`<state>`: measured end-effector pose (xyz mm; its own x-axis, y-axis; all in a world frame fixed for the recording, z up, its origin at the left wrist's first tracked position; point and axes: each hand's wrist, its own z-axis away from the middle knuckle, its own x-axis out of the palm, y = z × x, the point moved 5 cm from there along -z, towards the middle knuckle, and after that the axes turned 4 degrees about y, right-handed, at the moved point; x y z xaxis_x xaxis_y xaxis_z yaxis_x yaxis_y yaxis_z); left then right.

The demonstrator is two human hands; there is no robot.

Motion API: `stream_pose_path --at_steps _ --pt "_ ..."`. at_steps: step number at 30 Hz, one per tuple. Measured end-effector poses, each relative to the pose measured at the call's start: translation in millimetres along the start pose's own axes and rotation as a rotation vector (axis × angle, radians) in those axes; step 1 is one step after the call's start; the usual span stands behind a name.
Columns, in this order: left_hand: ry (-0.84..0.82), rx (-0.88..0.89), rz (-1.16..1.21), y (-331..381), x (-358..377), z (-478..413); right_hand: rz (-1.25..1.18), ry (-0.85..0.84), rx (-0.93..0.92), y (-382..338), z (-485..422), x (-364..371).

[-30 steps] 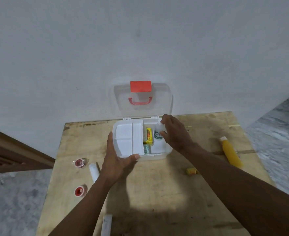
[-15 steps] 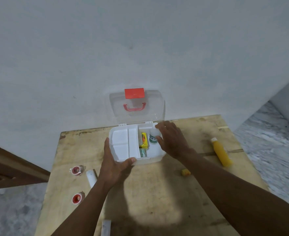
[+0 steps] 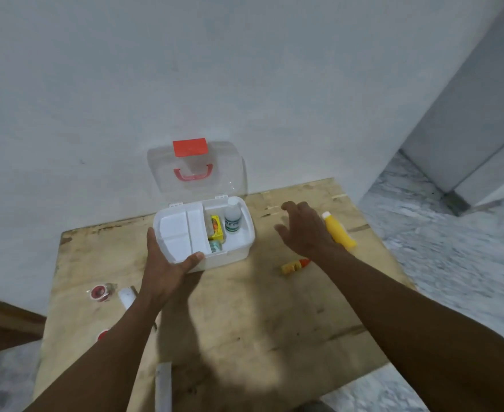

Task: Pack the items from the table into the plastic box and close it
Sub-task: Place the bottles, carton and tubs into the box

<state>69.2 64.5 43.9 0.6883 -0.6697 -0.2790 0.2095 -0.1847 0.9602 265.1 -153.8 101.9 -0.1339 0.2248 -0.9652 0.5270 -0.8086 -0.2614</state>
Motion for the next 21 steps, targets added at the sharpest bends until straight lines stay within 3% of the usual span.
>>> stream_pose_path --at_steps 6,11,21 --pt "0.013 -0.028 -0.018 3 0 3 0.073 -0.022 0.066 58 -2 -13" --pt "0.025 -0.117 -0.057 7 -1 6 0.125 -0.174 0.147 101 -19 -10" --pt "0.004 -0.195 -0.032 30 12 11 0.084 -0.347 0.09 150 -50 7"
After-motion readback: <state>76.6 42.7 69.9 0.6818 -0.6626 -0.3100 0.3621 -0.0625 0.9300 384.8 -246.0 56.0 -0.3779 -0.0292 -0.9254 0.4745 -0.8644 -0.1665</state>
